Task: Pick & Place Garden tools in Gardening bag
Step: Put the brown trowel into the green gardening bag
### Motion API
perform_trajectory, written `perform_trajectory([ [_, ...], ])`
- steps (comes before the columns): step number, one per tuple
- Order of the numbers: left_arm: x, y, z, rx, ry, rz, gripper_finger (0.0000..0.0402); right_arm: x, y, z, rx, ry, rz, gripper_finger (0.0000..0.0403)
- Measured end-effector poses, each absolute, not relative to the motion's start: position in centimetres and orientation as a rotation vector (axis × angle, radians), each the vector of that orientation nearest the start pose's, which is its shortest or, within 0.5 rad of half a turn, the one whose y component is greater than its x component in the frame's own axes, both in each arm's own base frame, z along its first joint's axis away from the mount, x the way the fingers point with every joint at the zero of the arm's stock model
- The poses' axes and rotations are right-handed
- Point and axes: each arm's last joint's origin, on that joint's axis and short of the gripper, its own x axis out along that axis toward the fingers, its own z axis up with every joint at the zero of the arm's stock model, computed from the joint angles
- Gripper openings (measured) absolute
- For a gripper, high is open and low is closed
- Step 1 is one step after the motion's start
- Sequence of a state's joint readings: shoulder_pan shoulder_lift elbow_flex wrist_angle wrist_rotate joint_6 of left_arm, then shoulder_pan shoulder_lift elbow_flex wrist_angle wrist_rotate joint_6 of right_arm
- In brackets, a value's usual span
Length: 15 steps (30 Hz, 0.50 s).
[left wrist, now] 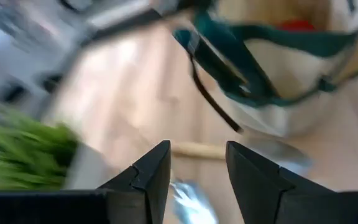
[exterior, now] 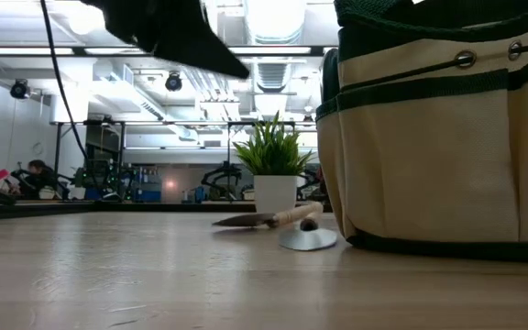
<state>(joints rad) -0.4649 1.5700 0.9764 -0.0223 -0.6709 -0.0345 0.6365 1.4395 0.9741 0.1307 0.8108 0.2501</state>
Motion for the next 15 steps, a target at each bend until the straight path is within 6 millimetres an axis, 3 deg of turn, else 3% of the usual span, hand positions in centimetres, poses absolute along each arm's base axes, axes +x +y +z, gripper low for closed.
perform_trajectory([
  [6, 31.3, -10.4, 21.9, 0.028, 0.570, 0.151, 0.0159, 26.5, 17.0, 28.0, 0.022, 0.228, -0.202, 0.0008],
  [11, 30.8, -7.0, 19.2, -0.079, 0.620, 0.278, 0.0159, 26.5, 17.0, 28.0, 0.012, 0.229, -0.201, 0.0008],
  [15, 30.2, -5.7, 17.2, -0.104, 0.624, 0.214, 0.0159, 26.5, 17.0, 27.9, 0.010, 0.231, -0.201, 0.0008],
])
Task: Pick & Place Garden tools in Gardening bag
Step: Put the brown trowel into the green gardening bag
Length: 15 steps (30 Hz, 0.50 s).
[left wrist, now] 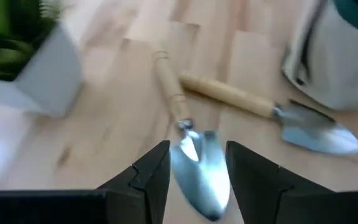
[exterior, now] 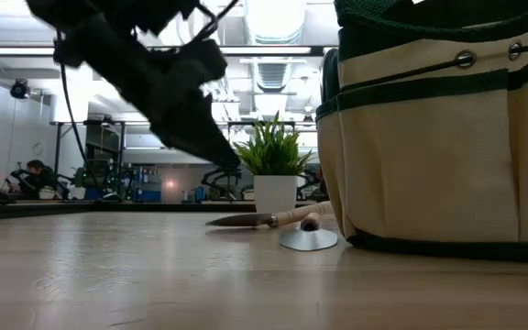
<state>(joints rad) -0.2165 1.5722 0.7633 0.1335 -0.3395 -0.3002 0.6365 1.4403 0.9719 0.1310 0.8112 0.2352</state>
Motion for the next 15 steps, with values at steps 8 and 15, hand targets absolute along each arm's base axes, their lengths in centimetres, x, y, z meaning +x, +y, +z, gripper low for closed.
perform_trajectory([
  [8, 29.5, -6.4, 16.1, -0.045, 0.636, 0.091, 0.0177, 26.4, 16.9, 27.4, -0.004, 0.243, -0.202, 0.0008],
  [15, 30.2, -8.1, 14.8, 0.124, 0.652, 0.069, 0.0244, 26.4, 16.9, 27.4, 0.003, 0.238, -0.202, 0.0008],
])
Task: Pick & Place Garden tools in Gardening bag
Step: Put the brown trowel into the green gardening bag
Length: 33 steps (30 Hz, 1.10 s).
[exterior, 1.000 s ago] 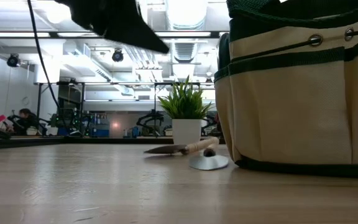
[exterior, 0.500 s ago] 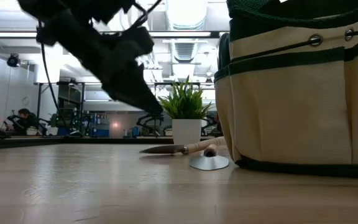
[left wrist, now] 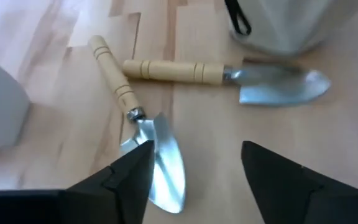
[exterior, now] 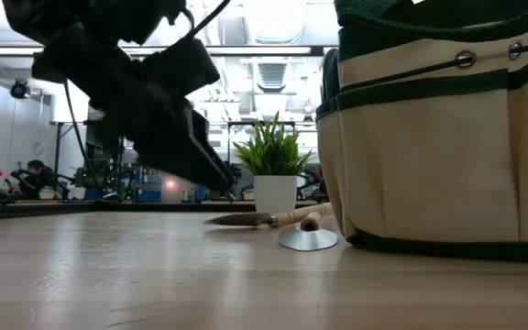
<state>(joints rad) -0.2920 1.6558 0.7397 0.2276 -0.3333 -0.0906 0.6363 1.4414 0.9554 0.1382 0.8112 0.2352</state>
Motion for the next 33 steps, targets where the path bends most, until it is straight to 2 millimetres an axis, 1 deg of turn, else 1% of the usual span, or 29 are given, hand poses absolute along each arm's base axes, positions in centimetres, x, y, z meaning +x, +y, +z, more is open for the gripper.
perform_trajectory([
  [3, 31.0, -8.4, 14.0, 0.219, 0.670, 0.109, 0.0265, 26.4, 16.9, 27.4, 0.002, 0.239, -0.202, 0.0008],
  [6, 31.8, -8.6, 13.3, 0.235, 0.690, 0.114, 0.0273, 26.4, 16.9, 27.4, 0.002, 0.239, -0.202, 0.0008],
  [10, 32.6, -8.8, 12.3, 0.292, 0.726, 0.116, 0.0274, 26.4, 16.9, 27.4, -0.002, 0.240, -0.202, 0.0008],
  [15, 32.9, -8.5, 11.8, 0.380, 0.737, 0.281, 0.0271, 26.4, 16.9, 27.2, -0.006, 0.245, -0.202, 0.0008],
  [19, 32.8, -8.3, 11.7, 0.395, 0.757, 0.297, 0.0257, 26.3, 16.9, 27.0, -0.009, 0.249, -0.203, 0.0008],
  [22, 32.7, -8.2, 11.6, 0.395, 0.768, 0.294, 0.0232, 26.3, 16.9, 27.0, -0.009, 0.249, -0.202, 0.0009],
  [26, 32.8, -8.0, 11.1, 0.394, 0.780, 0.301, 0.0182, 26.4, 16.9, 27.1, -0.005, 0.246, -0.203, 0.0009],
  [30, 32.9, -7.4, 10.9, 0.380, 0.791, 0.316, 0.0120, 26.4, 16.9, 27.1, -0.004, 0.245, -0.203, 0.0009],
  [33, 33.0, -7.1, 10.6, 0.367, 0.802, 0.311, 0.0060, 26.4, 16.9, 27.1, -0.003, 0.245, -0.202, 0.0009],
])
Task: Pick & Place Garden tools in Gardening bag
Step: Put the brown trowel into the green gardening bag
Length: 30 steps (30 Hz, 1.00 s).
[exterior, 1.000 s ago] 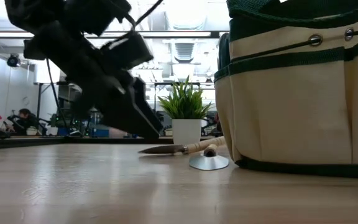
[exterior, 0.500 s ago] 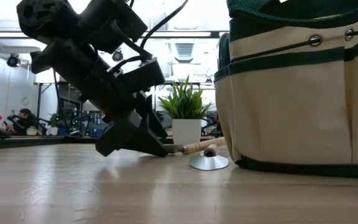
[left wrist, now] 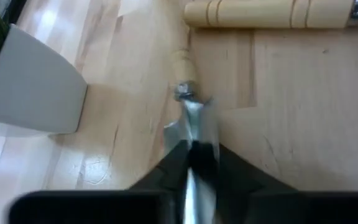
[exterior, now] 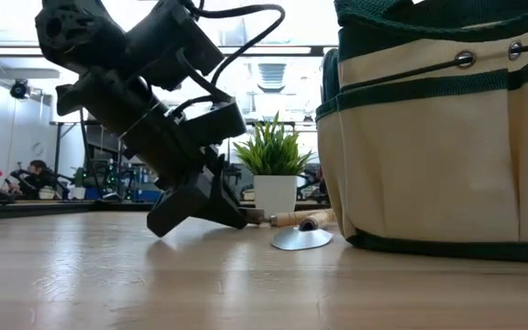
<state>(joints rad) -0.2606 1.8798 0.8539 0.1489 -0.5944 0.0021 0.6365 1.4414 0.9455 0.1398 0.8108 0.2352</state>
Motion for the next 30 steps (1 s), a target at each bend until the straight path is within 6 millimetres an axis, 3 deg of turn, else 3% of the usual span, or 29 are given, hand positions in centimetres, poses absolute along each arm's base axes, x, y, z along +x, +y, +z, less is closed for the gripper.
perform_trajectory([
  [3, 33.0, -6.9, 10.5, 0.378, 0.809, 0.324, 0.0013, 26.4, 16.9, 27.1, -0.004, 0.244, -0.203, 0.0008],
  [9, 32.2, -7.1, 11.7, 0.416, 0.823, 0.338, 0.0004, 26.3, 16.8, 27.0, -0.006, 0.245, -0.203, 0.0008],
  [18, 30.5, -8.5, 17.3, 0.339, 0.645, 0.298, 0.0002, 26.3, 16.9, 27.0, -0.016, 0.248, -0.202, 0.0008],
  [23, 29.8, -9.0, 20.3, 0.163, 0.468, 0.301, 0.0001, 26.2, 17.2, 27.1, -0.082, 0.251, -0.177, 0.0008],
  [27, 29.3, -8.8, 21.9, -0.086, 0.336, 0.326, 0.0001, 25.7, 17.9, 27.0, -0.228, 0.265, -0.126, 0.0008],
  [30, 29.1, -8.9, 23.3, -0.204, 0.254, 0.236, 0.0001, 25.5, 18.3, 26.9, -0.300, 0.285, -0.026, 0.0008],
])
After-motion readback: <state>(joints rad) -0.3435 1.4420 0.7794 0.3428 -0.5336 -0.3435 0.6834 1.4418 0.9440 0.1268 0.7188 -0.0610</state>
